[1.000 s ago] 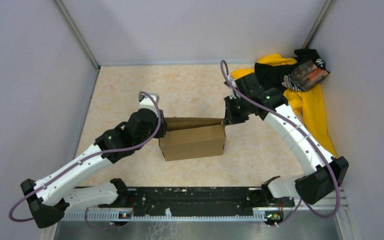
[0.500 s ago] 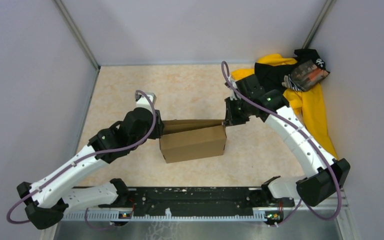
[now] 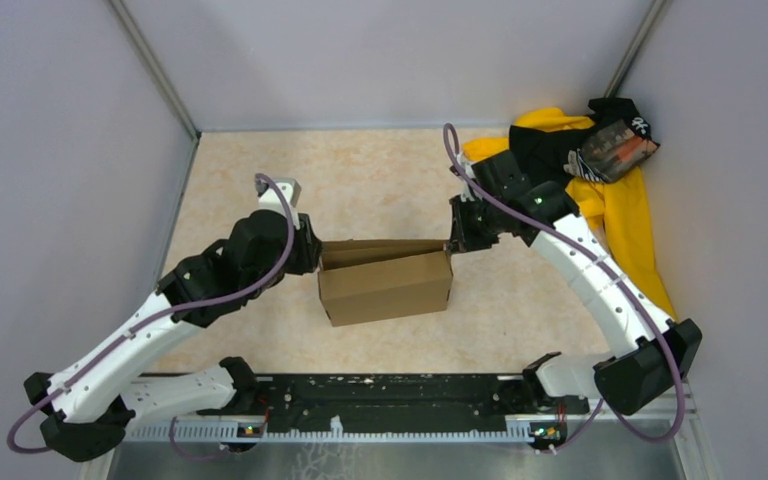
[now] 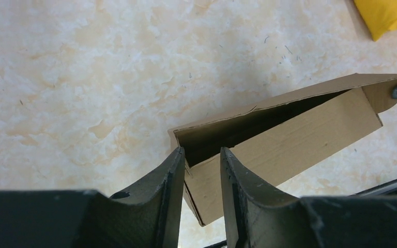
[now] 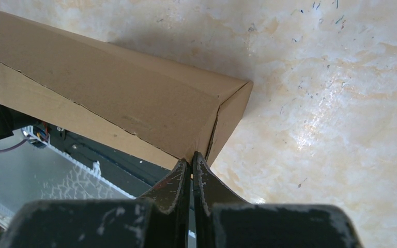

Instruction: Fold the paper box

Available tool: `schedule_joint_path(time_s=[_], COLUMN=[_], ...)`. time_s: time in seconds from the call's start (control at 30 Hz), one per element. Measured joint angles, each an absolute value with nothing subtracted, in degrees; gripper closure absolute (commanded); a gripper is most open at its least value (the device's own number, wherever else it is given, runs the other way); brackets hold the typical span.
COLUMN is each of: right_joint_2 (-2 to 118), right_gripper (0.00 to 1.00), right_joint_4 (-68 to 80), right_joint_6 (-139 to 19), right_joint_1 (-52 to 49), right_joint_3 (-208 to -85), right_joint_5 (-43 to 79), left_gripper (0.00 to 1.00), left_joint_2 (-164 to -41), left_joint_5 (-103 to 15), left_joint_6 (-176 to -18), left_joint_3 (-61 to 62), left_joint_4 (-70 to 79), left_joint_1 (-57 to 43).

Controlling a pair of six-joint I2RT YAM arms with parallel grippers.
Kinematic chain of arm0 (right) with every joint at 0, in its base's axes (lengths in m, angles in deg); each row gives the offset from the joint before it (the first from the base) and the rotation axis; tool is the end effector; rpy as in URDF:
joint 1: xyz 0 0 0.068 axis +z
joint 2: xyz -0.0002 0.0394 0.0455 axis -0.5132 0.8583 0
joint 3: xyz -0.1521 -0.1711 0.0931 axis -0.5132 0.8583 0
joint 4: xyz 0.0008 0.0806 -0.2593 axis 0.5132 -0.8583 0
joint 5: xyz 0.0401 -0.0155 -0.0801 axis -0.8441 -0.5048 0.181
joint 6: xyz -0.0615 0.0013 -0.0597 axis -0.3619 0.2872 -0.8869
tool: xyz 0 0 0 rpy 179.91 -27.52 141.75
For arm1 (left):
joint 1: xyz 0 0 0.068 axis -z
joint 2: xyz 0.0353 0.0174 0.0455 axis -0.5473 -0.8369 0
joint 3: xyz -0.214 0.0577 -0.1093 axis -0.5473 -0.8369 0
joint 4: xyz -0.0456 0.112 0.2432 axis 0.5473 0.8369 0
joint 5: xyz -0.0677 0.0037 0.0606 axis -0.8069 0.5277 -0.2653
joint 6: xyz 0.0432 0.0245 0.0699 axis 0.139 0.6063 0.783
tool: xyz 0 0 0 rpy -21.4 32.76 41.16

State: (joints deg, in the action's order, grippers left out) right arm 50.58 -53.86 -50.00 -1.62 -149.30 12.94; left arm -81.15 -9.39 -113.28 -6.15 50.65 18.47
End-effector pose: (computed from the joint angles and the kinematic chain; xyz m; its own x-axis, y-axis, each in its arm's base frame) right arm 0.2421 0.1547 0.3004 -0.8578 -0.1578 -0.4891 -0.3525 0.8733 0.3364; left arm 0.1734 -0.1654 0.3394 -0.5143 -0.0192 -0.8574 0.2631 0.9480 -0.1791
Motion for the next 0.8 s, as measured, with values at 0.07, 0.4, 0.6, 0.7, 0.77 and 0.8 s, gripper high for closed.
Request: schedule_joint_path(time_s=[0.07,0.4,0.6,0.7,0.77,0.8], right_joint_2=[50.4,49.2,48.8,48.7,48.5,48.4], right_gripper=[1.0,1.0,1.0,1.0,1.0,1.0], right_joint_4=[-53.9,-52.9,-52.3,-52.2,-51.9,-51.7], right_joint_6=[-50.0,-49.6,-49.5,-49.5,-49.2,-49.1], right_joint_1=[-1.6,-1.4,-1.4,-1.4,-1.4,-1.4], right_joint_3=[-149.3,-148.0,-147.4,-147.3,-146.9,-146.8], right_joint_5=[13.0,13.2,13.2,13.2,13.2,13.2], left_gripper=[0.62,0.63,0.63,0.63,0.65,0.66], left_joint_2=[-81.1,-81.5,-82.4,-83.2,-83.7,-84.0], left_joint_5=[-9.4,-9.7,-10.2,-10.2,-10.2,-10.2], left_joint_6=[-113.3,-114.0,-114.4,-114.4,-114.4,-114.4], left_joint_3=[-5.2,-5.6,-6.6,-7.3,-7.7,-8.0], left_joint_4=[50.9,54.3,55.2,55.3,55.3,55.4], left_joint_1=[18.5,18.5,18.5,18.5,18.5,18.5])
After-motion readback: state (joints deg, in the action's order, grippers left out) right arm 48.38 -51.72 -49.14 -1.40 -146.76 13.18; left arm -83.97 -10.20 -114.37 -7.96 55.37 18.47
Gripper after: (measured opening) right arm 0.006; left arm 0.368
